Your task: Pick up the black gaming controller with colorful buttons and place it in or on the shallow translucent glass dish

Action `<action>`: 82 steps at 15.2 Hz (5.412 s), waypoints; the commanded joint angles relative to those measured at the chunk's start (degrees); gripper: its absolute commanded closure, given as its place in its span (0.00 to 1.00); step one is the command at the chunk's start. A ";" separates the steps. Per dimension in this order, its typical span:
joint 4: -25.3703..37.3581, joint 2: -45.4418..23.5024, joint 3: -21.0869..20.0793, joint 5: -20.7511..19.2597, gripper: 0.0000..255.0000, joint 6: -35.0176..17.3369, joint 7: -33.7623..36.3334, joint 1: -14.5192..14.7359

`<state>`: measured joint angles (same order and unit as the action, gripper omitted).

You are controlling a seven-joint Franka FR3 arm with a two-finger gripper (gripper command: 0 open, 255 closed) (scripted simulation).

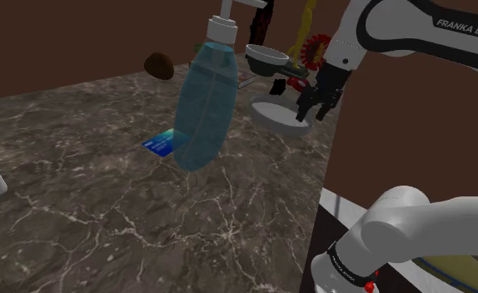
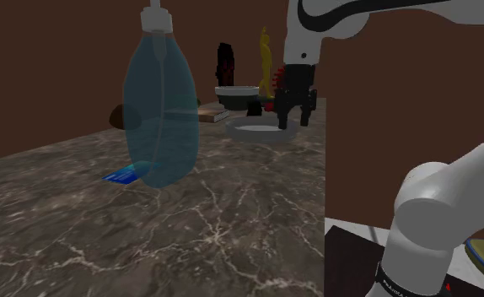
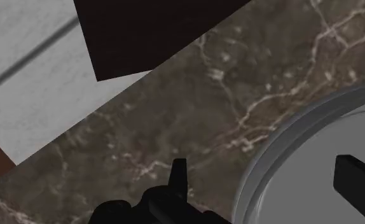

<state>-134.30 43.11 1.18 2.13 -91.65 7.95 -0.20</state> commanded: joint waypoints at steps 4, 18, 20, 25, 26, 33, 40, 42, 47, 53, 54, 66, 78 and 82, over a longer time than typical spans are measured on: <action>8.53 -8.69 -0.44 0.41 0.00 1.89 3.26 -0.98; 45.05 -40.26 0.35 1.47 0.00 14.40 14.65 -3.91; 42.51 -39.43 0.29 1.44 0.00 12.69 14.64 -3.86; 38.19 -38.10 0.19 1.41 0.00 9.70 14.63 -3.79; 38.20 -38.10 0.19 1.41 0.00 9.70 14.63 -3.79; 38.21 -38.11 0.19 1.41 1.00 9.70 14.63 -3.79; 38.30 -38.12 0.17 1.43 1.00 9.78 14.67 -3.77; 38.30 -38.12 0.17 1.43 0.00 9.78 14.67 -3.77; 45.66 -42.44 -1.11 2.33 0.00 23.21 49.20 -3.91; 38.06 -39.50 -1.28 2.31 0.00 18.54 49.12 -3.79; 38.04 -39.49 -1.28 2.31 0.00 18.53 49.11 -3.79; 38.08 -39.51 -1.28 2.31 1.00 18.55 49.11 -3.79; 45.36 -41.02 -1.23 2.44 1.00 24.30 49.52 -3.82; 50.08 -42.27 -1.20 2.55 1.00 27.76 49.77 -3.84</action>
<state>-85.90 1.49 -0.06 4.68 -64.93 57.71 -4.01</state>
